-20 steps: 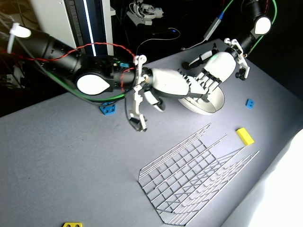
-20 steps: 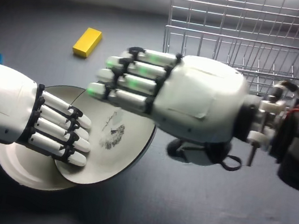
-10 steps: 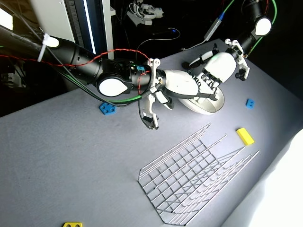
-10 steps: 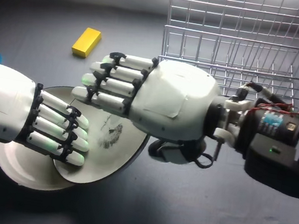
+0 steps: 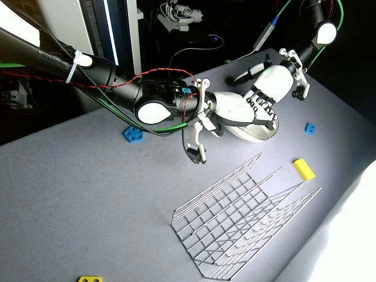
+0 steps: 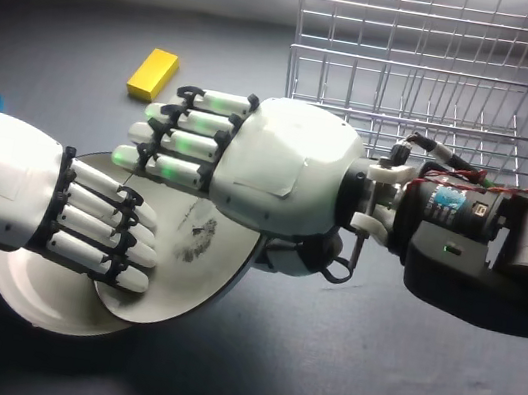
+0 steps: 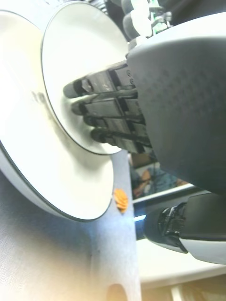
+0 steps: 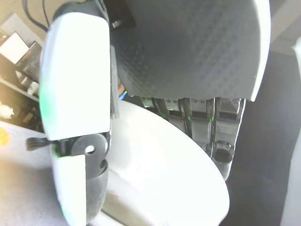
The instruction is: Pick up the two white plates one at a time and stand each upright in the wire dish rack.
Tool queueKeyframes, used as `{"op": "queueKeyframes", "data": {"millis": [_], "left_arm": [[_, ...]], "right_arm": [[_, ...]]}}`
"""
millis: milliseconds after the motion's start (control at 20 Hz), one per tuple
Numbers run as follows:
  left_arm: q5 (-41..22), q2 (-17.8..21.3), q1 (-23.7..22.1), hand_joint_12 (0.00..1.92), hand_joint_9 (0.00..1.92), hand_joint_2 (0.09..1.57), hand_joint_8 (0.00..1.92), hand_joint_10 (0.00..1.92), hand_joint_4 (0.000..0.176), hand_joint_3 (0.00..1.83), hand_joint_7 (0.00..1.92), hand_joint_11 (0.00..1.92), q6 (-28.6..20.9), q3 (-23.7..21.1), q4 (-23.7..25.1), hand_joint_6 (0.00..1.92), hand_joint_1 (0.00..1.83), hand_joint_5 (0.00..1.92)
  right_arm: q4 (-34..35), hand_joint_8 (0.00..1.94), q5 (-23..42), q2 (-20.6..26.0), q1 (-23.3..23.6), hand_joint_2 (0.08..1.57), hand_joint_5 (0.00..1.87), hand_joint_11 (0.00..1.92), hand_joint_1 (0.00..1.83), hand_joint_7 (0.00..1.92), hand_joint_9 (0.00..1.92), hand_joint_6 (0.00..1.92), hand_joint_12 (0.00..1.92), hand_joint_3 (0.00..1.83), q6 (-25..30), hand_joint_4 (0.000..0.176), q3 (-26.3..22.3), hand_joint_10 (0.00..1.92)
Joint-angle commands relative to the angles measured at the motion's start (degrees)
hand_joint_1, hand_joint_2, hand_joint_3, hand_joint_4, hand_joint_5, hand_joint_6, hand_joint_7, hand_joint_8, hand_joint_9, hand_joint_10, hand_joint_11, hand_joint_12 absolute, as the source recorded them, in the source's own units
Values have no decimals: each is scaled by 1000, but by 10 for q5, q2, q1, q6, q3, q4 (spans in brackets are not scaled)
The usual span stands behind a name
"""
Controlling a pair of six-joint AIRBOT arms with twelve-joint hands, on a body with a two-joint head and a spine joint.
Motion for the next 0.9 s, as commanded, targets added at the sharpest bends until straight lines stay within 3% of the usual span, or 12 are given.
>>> {"op": "queueKeyframes", "data": {"millis": [0, 100, 200, 300, 350, 450, 500, 550, 600, 650, 850], "left_arm": [[-6, -7, 5, 254, 133, 1085, 0, 3, 0, 0, 152, 0, -2, 1, -4, 0, 0, 130], [-6, -7, 5, 249, 125, 1086, 3, 2, 0, 0, 142, 0, -2, 1, -5, 2, 0, 121], [-6, -7, 5, 249, 122, 1082, 2, 1, 0, 0, 140, 0, -3, 2, -6, 1, 0, 120], [-6, -7, 5, 212, 111, 1083, 1, 0, 0, 0, 130, 0, -4, 2, -7, 0, 0, 109], [-6, -7, 6, 189, 102, 1089, 0, 0, 0, 2, 126, 0, -4, 2, -7, 0, 0, 104], [-6, -7, 6, 231, 115, 1090, 2, 2, 0, 1, 138, 0, -4, 3, -7, 2, 0, 116], [-6, -8, 7, 265, 118, 1093, 2, 2, 0, 1, 143, 0, -4, 3, -7, 2, 0, 122], [-6, -8, 8, 270, 114, 1095, 0, 0, 0, 2, 140, 0, -4, 3, -8, 2, 0, 123], [-6, -8, 9, 268, 109, 1089, 0, 0, 0, 0, 131, 0, -4, 3, -9, 2, 0, 124], [-6, -8, 10, 268, 109, 1089, 0, 0, 0, 0, 130, 0, -4, 3, -12, 4, 0, 128], [-6, -6, 13, 271, 120, 1087, 4, 5, 0, 0, 138, 0, -7, 2, -20, 3, 0, 123]], "right_arm": [[3, 1, 68, -2, 5, 1005, 15, 0, 1169, 6, 47, 4, 453, 6, -3, 0, 0, 13], [3, 10, 68, -5, 5, 1020, 41, 0, 1123, 48, 91, 9, 535, 7, -2, 0, 0, 22], [3, 18, 68, -7, 5, 1041, 161, 0, 1082, 224, 234, 17, 831, 4, -2, 0, 0, 45], [3, 34, 69, -7, 5, 1095, 447, 36, 1059, 578, 534, 37, 1198, 3, -2, 0, 0, 96], [3, 26, 69, -7, 6, 1087, 561, 101, 1090, 691, 640, 34, 1260, 1, -2, 0, 0, 103], [2, 36, 69, -7, 6, 1078, 839, 394, 1119, 934, 881, 50, 1198, 0, -3, 0, 1, 123], [2, 613, 68, -6, 7, 1087, 968, 597, 1206, 1064, 1077, 784, 1169, 2, -3, 0, 1, 136], [1, 856, 66, -6, 8, 1111, 965, 671, 1213, 1013, 1139, 996, 1155, 5, -3, 18, 1, 136], [-1, 863, 66, -5, 9, 1107, 979, 736, 1339, 990, 980, 1003, 1149, 0, -3, 0, 1, 930], [-3, 894, 66, -5, 11, 1109, 976, 760, 1363, 980, 920, 1020, 1176, 2, -3, 0, 1, 1124], [-3, 953, 66, -2, 17, 1122, 949, 726, 1366, 973, 865, 1058, 1238, 0, -3, 0, 1, 1205]]}}
